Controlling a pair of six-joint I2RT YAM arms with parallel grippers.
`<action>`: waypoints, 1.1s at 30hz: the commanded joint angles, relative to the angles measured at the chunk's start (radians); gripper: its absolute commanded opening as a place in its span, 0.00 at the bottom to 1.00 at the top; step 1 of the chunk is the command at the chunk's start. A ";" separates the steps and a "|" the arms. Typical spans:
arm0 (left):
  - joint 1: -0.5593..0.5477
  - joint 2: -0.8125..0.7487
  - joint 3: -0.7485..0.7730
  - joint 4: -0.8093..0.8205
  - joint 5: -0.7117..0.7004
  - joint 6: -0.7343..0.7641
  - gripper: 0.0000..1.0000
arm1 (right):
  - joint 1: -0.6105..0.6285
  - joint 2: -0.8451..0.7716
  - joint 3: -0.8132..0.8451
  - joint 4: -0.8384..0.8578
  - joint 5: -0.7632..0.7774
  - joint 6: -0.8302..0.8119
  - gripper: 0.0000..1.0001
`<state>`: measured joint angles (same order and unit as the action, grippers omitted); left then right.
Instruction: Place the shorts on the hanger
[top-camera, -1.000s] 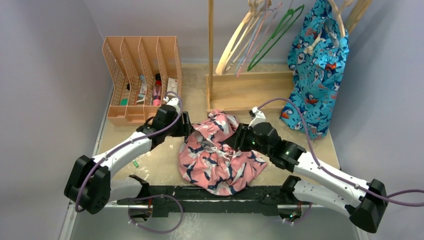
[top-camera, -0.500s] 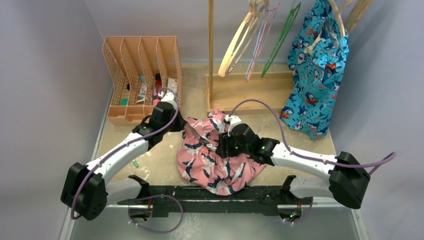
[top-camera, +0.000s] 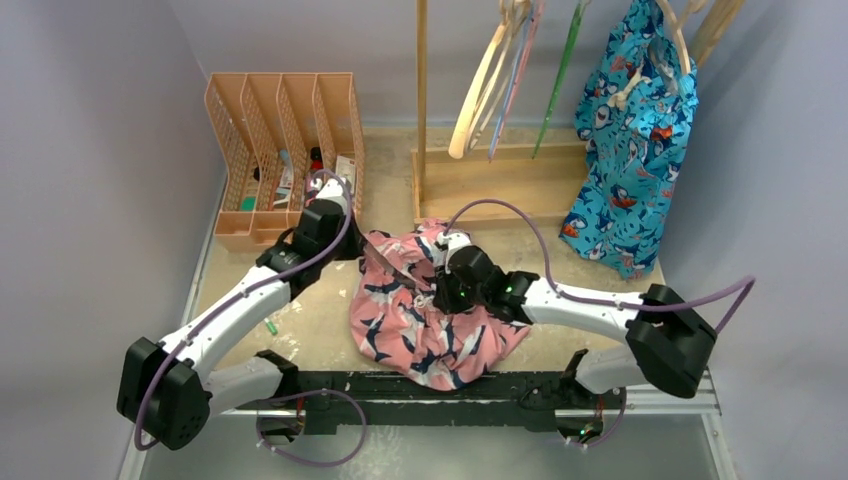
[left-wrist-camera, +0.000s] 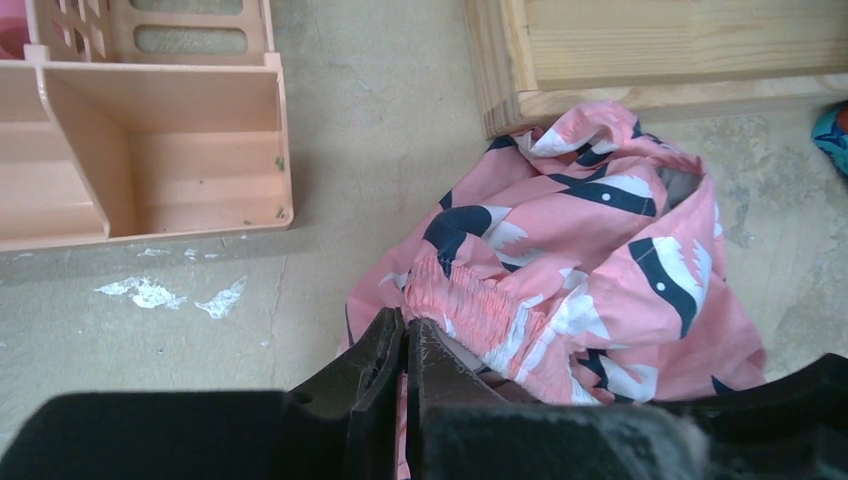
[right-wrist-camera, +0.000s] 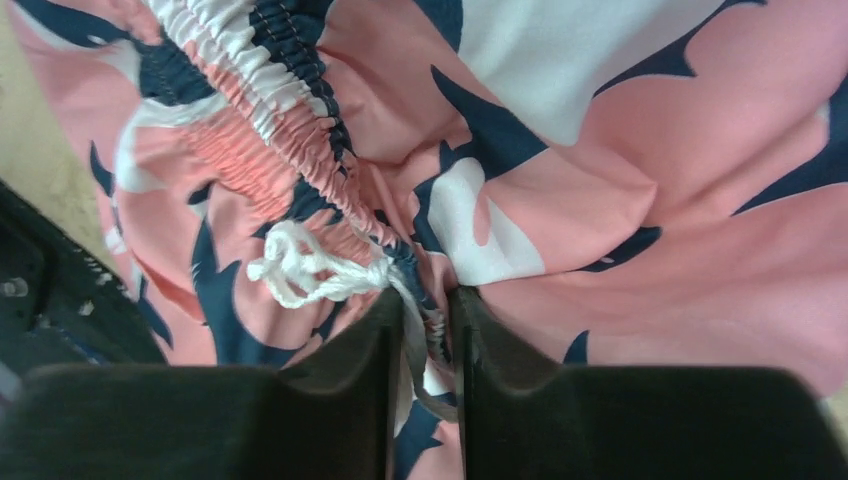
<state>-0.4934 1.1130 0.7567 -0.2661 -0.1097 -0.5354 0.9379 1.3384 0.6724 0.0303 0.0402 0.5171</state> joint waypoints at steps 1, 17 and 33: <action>-0.002 -0.042 0.100 -0.022 -0.031 0.010 0.00 | 0.006 -0.022 0.134 -0.113 0.109 -0.004 0.17; -0.003 -0.164 0.320 -0.131 0.093 -0.090 0.00 | 0.007 -0.354 0.543 -0.628 0.527 0.054 0.10; -0.003 -0.147 0.049 -0.051 0.114 -0.079 0.00 | 0.006 -0.274 0.418 -0.525 0.465 0.065 0.29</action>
<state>-0.4999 0.9714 0.8192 -0.3855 -0.0067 -0.6064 0.9436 1.0985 1.0843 -0.5266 0.4808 0.5583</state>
